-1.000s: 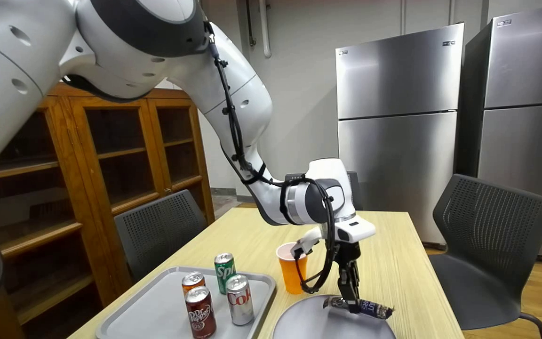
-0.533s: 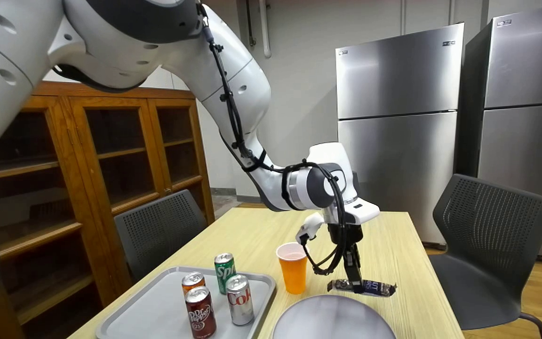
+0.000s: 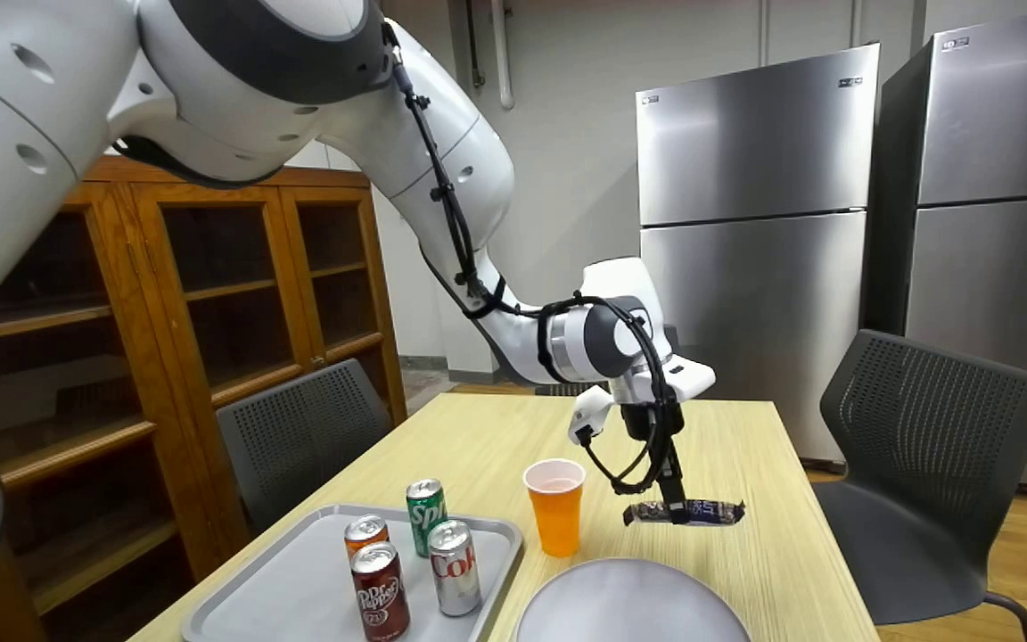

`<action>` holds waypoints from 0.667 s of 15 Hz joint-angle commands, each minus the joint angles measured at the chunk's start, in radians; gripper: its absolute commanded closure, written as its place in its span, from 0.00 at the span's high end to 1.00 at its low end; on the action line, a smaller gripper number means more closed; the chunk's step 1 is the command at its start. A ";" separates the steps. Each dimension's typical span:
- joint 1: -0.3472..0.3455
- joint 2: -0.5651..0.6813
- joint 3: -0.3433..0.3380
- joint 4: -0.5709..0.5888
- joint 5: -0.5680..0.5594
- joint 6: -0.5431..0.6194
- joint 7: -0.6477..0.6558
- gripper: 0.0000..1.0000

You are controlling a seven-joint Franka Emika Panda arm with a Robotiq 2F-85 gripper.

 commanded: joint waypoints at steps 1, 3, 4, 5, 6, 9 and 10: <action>-0.015 0.078 0.024 0.123 0.018 -0.039 -0.029 0.07; -0.012 0.122 0.028 0.177 0.017 -0.045 -0.023 0.07; -0.010 0.147 0.028 0.207 0.016 -0.048 -0.019 0.07; -0.008 0.171 0.027 0.237 0.016 -0.051 -0.015 0.07; -0.009 0.194 0.029 0.268 0.018 -0.059 -0.012 0.07; -0.009 0.259 0.027 0.359 0.018 -0.093 -0.003 0.07; -0.011 0.276 0.028 0.384 0.019 -0.102 -0.004 0.07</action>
